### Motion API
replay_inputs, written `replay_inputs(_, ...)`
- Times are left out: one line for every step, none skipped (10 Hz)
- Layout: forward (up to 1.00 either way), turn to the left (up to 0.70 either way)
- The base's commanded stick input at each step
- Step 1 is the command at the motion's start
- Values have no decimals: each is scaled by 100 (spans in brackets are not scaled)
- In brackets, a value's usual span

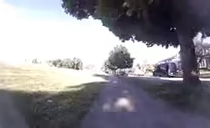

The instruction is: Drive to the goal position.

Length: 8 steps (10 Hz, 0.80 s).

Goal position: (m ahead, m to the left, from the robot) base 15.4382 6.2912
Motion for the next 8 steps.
replay_inputs(100,0)
replay_inputs(100,0)
replay_inputs(100,0)
replay_inputs(100,0)
replay_inputs(100,0)
replay_inputs(100,0)
replay_inputs(99,0)
replay_inputs(78,0)
